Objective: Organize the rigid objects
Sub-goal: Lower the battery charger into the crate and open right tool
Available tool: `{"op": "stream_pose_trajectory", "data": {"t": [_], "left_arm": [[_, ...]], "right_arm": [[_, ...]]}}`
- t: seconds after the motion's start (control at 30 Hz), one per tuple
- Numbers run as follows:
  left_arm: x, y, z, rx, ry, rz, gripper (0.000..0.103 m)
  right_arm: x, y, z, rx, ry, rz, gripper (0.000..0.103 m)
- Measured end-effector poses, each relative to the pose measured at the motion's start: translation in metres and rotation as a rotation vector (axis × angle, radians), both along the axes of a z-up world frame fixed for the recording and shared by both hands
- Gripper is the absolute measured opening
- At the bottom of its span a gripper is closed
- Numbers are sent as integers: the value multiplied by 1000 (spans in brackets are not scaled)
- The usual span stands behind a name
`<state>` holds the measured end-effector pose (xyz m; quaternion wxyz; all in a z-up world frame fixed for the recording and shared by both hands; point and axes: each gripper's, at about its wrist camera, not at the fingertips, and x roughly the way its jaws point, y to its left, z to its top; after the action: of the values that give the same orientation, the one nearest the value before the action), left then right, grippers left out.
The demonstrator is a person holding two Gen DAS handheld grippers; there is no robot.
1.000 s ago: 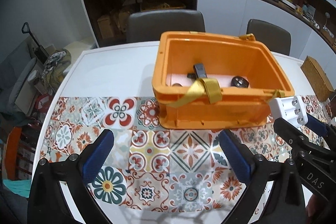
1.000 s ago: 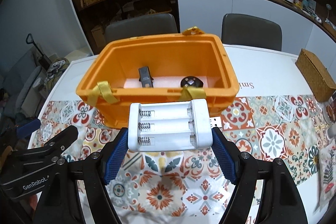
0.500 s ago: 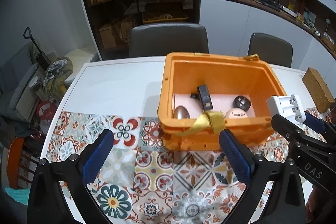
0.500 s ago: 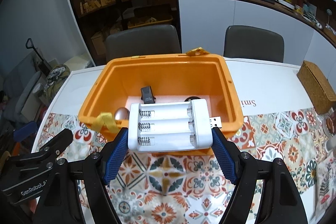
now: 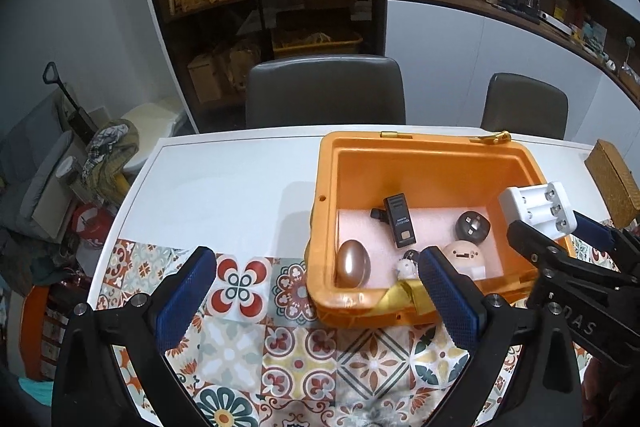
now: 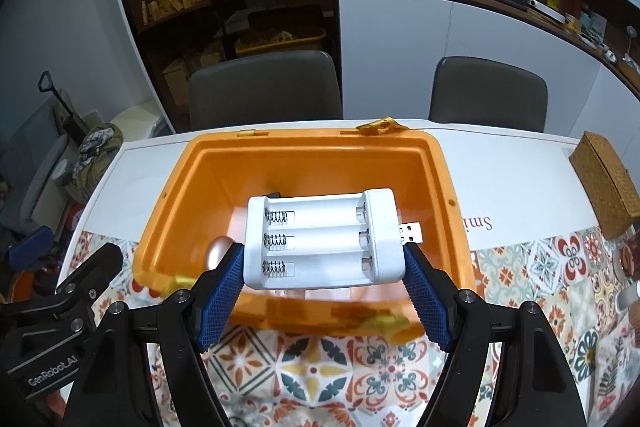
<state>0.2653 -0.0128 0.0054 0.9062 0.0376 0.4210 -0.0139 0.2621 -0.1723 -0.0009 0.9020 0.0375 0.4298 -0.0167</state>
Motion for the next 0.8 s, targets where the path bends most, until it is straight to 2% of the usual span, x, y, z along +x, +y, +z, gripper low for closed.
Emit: {"op": "stream_pose_trajectory", "data": {"t": [0.2, 0.5, 0.57, 0.8], "left_arm": [[14, 0, -8, 5, 28, 5, 103], [29, 2, -23, 24, 64, 19, 103], [29, 2, -24, 28, 63, 21, 103], [17, 3, -20, 22, 54, 19, 103]], "right_arm": [[20, 3, -10, -26, 47, -14, 77], [37, 2, -19, -47, 68, -32, 78], [39, 2, -20, -53, 71, -35, 83], [29, -2, -17, -51, 81, -54, 83]]}}
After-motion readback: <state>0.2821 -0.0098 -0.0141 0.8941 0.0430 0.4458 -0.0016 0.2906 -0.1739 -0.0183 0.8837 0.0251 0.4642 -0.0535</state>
